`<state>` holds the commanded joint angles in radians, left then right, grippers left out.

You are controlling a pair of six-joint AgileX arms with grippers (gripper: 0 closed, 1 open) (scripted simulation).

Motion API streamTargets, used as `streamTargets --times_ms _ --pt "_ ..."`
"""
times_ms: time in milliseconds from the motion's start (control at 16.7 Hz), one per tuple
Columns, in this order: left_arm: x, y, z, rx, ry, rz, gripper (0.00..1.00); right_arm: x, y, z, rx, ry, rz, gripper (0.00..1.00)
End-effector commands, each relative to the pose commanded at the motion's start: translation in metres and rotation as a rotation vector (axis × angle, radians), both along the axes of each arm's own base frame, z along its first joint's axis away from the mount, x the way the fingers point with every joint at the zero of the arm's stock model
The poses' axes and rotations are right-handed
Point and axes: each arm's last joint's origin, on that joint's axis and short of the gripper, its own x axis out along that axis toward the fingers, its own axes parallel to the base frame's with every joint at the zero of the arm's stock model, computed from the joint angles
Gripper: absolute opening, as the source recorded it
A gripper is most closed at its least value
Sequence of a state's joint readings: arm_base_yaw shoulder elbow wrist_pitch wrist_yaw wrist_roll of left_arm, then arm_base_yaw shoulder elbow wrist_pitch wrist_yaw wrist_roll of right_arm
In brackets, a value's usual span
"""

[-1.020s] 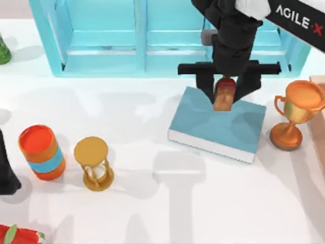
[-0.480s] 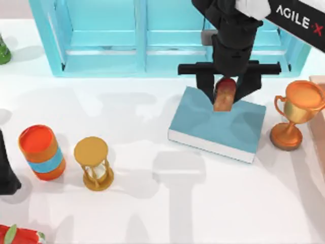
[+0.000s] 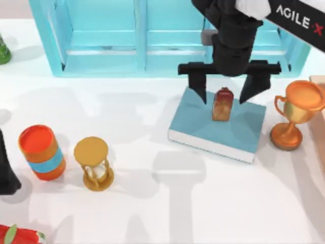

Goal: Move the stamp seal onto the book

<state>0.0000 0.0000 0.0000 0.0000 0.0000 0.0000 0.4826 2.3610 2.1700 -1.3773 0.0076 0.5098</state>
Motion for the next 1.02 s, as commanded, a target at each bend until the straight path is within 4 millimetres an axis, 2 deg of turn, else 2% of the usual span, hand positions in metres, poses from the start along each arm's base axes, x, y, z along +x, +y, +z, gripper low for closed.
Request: streamTargets --times_ms 600,1020 --pt "0.0 0.0 0.0 0.0 0.0 0.0 1.0 0.0 0.0 0.001 0.001 -0.002 0.0 1.0" --pt "0.0 0.0 0.0 0.0 0.0 0.0 1.0 0.0 0.001 0.029 0.003 -0.007 -0.001 1.0"
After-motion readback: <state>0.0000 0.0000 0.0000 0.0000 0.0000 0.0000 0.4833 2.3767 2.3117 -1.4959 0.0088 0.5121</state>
